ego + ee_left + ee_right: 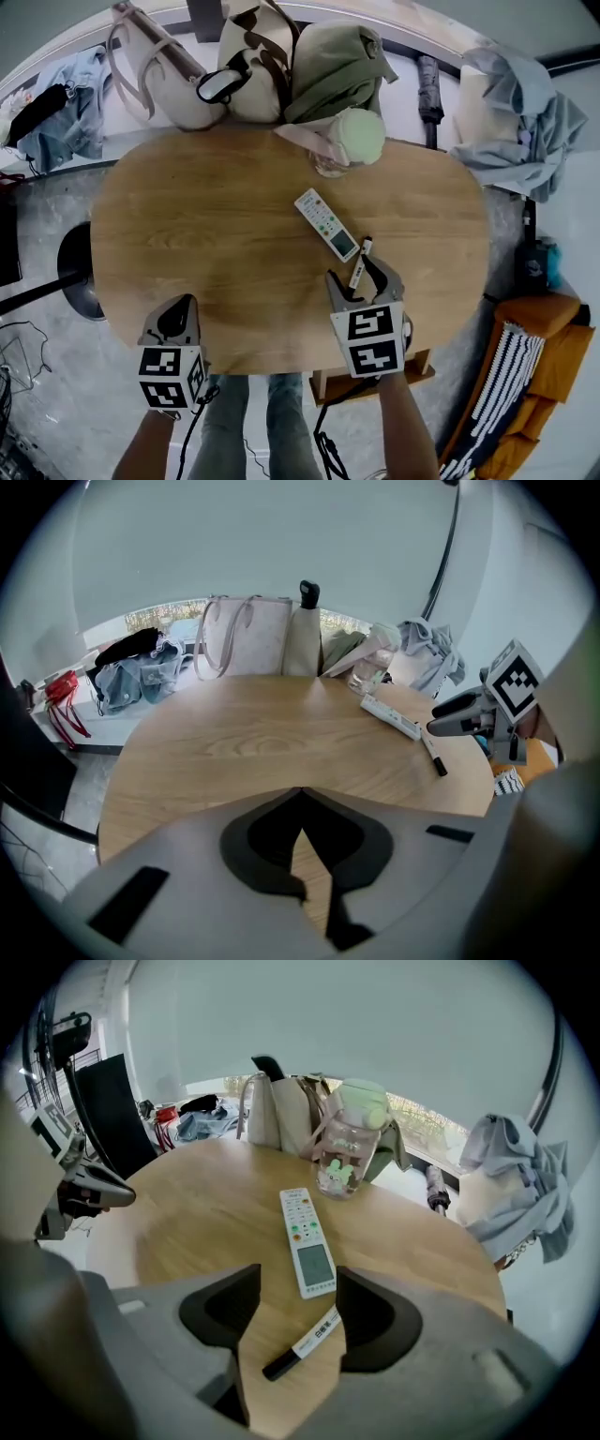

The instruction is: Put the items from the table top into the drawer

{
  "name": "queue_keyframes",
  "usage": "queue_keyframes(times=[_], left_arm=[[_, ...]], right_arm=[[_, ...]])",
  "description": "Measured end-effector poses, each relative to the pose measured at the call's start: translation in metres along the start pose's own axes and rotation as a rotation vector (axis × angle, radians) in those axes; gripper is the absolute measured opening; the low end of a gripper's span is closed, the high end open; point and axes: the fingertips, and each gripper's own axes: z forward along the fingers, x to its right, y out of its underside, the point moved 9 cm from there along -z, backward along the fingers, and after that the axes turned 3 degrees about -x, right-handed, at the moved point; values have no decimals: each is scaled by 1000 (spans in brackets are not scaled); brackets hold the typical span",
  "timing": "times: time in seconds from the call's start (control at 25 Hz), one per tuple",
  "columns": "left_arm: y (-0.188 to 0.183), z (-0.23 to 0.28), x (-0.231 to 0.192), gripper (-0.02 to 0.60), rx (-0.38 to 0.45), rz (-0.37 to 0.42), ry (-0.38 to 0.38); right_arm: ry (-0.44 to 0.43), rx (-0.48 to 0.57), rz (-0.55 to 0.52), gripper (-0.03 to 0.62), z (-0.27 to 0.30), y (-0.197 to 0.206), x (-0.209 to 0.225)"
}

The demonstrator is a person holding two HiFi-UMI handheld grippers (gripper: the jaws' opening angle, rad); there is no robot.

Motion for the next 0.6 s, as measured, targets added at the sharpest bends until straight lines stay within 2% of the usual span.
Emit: queue_keyframes(times=[0.24,0.6], left_arm=[[5,6,-11,-8,-16,-32,-8],[6,12,-17,-8,-29,-37,7]], right_arm=[[5,-27,-56,238,24,-19,9],[-13,-77,-125,241,51,-38,15]])
